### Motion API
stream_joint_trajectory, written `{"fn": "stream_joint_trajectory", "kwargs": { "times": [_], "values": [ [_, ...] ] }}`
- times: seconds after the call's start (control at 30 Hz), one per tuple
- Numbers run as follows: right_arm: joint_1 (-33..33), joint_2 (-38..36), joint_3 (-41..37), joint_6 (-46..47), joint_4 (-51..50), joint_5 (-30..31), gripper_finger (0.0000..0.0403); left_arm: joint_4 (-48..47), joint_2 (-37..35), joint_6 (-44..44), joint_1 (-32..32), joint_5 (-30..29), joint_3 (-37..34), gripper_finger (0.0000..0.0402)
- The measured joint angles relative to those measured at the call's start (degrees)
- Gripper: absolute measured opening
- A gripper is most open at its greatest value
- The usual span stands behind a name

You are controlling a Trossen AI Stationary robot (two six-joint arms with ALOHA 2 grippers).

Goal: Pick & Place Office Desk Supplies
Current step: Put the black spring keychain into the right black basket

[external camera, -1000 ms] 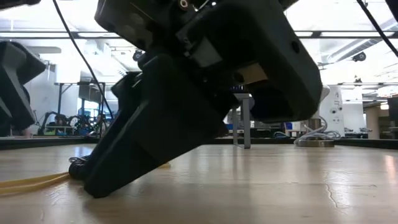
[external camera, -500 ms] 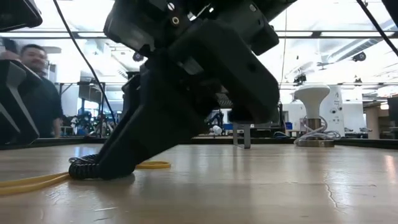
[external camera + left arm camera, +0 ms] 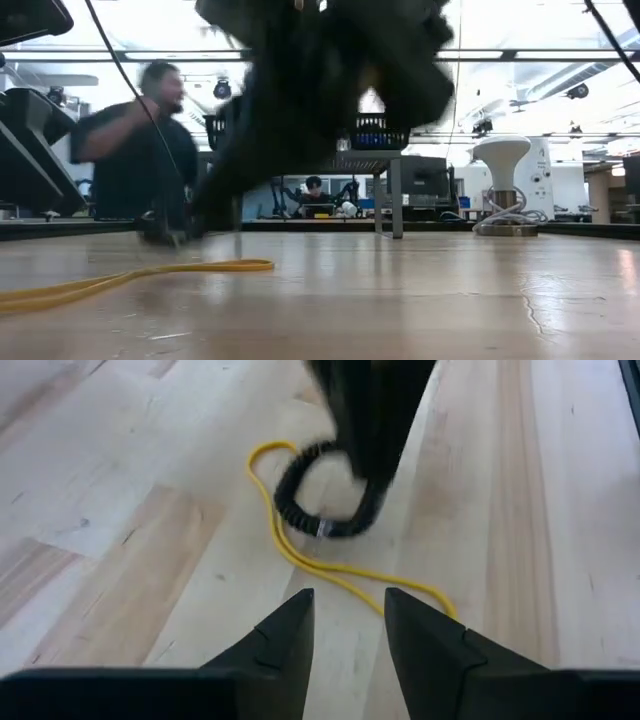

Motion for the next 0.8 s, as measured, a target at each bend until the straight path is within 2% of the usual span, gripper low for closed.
{"fn": "stream_joint_trajectory", "kwargs": {
  "times": [0.07,0.17,0.33,0.47,0.57,0.63,0.8],
  "values": [
    [0.48,-3.28,-0.59,0.33,-0.92,2.02,0.002,0.06,-0.01,-0.03,0.0,-0.22,0.0,0.0129],
    [1.63,-9.24,-3.71,0.14,-1.48,9.01,0.0019,0.28,-0.01,-0.15,-0.02,-1.07,0.0,0.0129],
    [2.22,-22.01,-14.66,1.56,1.27,21.92,0.0019,0.66,-0.01,-0.11,0.0,-4.4,0.0,0.0129],
    [-0.49,-33.57,-24.01,4.92,2.89,30.53,0.0018,0.95,-0.01,-0.07,0.0,-8.24,0.0,0.0129],
    [-5.94,-41.65,-29.07,8.45,2.85,31.49,0.0018,0.93,-0.02,0.04,0.11,-11.34,0.0,0.0129],
    [-11.3,-45.94,-31.04,11.07,3.21,29.89,0.0018,0.93,-0.03,0.35,0.3,-13.29,0.0,0.0129],
    [-25.05,-51.55,-33.53,10.38,2.76,26.4,0.0018,1.58,-0.03,1.38,1.83,-16.69,0.0,0.0129]
  ]
}}
